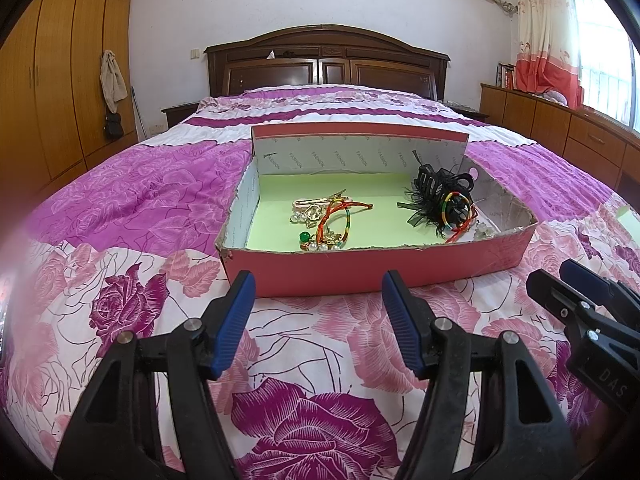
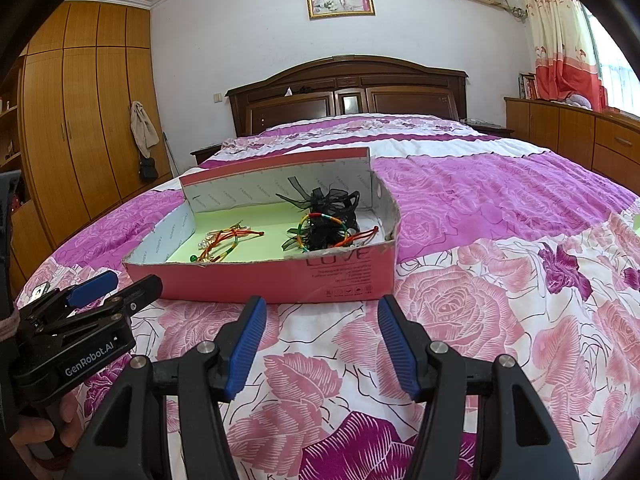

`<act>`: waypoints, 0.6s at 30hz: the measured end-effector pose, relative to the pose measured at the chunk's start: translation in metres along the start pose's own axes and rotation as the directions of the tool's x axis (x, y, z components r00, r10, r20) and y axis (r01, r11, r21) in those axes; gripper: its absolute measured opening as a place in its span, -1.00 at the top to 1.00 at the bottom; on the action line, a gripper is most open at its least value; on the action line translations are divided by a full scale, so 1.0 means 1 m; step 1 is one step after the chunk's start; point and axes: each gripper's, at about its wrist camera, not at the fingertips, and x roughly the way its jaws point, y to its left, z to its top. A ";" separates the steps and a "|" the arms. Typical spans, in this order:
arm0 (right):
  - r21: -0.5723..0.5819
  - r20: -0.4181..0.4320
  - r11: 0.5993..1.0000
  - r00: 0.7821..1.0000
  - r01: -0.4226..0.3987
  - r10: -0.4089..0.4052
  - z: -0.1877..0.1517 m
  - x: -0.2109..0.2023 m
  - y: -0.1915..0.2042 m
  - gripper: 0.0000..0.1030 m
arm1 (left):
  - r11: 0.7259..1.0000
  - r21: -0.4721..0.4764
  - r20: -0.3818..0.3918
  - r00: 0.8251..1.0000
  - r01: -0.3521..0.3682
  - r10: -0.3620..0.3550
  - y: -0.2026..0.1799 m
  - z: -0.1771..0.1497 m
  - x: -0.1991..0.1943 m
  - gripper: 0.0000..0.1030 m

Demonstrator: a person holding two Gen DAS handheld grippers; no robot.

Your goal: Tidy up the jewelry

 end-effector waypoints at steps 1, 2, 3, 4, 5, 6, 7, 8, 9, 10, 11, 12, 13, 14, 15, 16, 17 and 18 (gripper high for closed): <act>0.000 0.000 1.000 1.000 0.000 0.000 0.000 0.000 0.000 -0.18 | 1.000 0.000 0.000 1.000 0.000 0.000 0.000 0.000 0.000 -0.13; 0.000 0.000 1.000 1.000 0.000 0.000 0.000 0.000 0.000 -0.18 | 1.000 0.001 -0.001 1.000 0.000 0.000 0.000 0.000 0.000 -0.13; 0.000 0.000 1.000 1.000 0.000 0.000 0.000 0.000 0.000 -0.18 | 1.000 0.001 -0.001 1.000 0.000 0.000 0.000 0.000 0.000 -0.13; 0.000 0.000 1.000 1.000 -0.001 0.001 0.000 0.000 0.000 -0.18 | 1.000 0.000 -0.001 1.000 0.000 0.000 0.000 0.000 0.000 -0.13; 0.000 -0.001 1.000 1.000 -0.001 0.001 0.000 0.000 0.000 -0.18 | 1.000 0.001 -0.002 1.000 0.000 0.000 0.000 0.000 0.000 -0.13; 0.000 -0.001 1.000 1.000 -0.001 0.001 0.000 0.000 0.000 -0.18 | 1.000 0.001 -0.002 1.000 0.000 0.000 0.000 0.000 0.000 -0.13; 0.000 0.000 1.000 1.000 0.000 0.000 0.000 0.000 0.000 -0.18 | 1.000 0.001 -0.002 1.000 0.000 0.000 0.000 0.000 0.001 -0.13; 0.000 0.000 1.000 1.000 0.000 0.000 0.000 0.000 -0.001 -0.18 | 1.000 0.001 -0.002 1.000 -0.001 0.001 -0.001 0.000 0.000 -0.13; 0.001 0.001 1.000 1.000 -0.001 0.001 0.000 0.000 -0.001 -0.18 | 1.000 0.001 -0.002 1.000 0.000 0.000 -0.001 0.000 0.000 -0.13; 0.002 0.001 1.000 1.000 -0.001 0.001 0.000 0.000 -0.001 -0.18 | 1.000 0.001 -0.003 1.000 0.000 0.000 -0.001 0.000 0.001 -0.13; 0.003 0.001 1.000 1.000 -0.001 0.001 0.000 0.000 -0.001 -0.18 | 1.000 0.002 -0.004 1.000 0.000 0.000 -0.001 0.000 0.001 -0.13; 0.002 0.000 1.000 1.000 -0.001 0.001 0.000 0.001 -0.001 -0.18 | 1.000 0.002 -0.003 1.000 -0.001 0.001 -0.001 0.000 0.001 -0.13; 0.002 -0.001 1.000 1.000 0.000 0.000 0.000 0.001 0.000 -0.18 | 1.000 0.001 -0.003 1.000 -0.001 0.001 -0.001 0.000 0.001 -0.13; 0.002 -0.001 1.000 1.000 0.000 0.000 0.000 0.000 0.000 -0.18 | 1.000 0.000 -0.003 1.000 0.000 0.000 -0.001 0.000 0.001 -0.13; 0.001 -0.001 1.000 1.000 0.000 0.000 -0.001 0.000 0.000 -0.18 | 1.000 0.000 -0.003 1.000 0.000 0.000 -0.001 0.000 0.001 -0.13; 0.001 0.000 1.000 1.000 0.000 0.000 -0.001 0.000 0.000 -0.18 | 1.000 0.001 -0.004 1.000 0.000 0.000 -0.001 0.000 0.001 -0.13; 0.001 0.000 1.000 1.000 0.000 0.000 0.000 0.000 -0.001 -0.18 | 1.000 0.001 -0.004 1.000 0.000 0.000 -0.001 0.000 0.001 -0.13; 0.001 0.000 1.000 1.000 0.000 0.000 0.000 0.000 -0.001 -0.18 | 1.000 0.001 -0.004 1.000 0.001 -0.001 -0.001 0.000 0.001 -0.13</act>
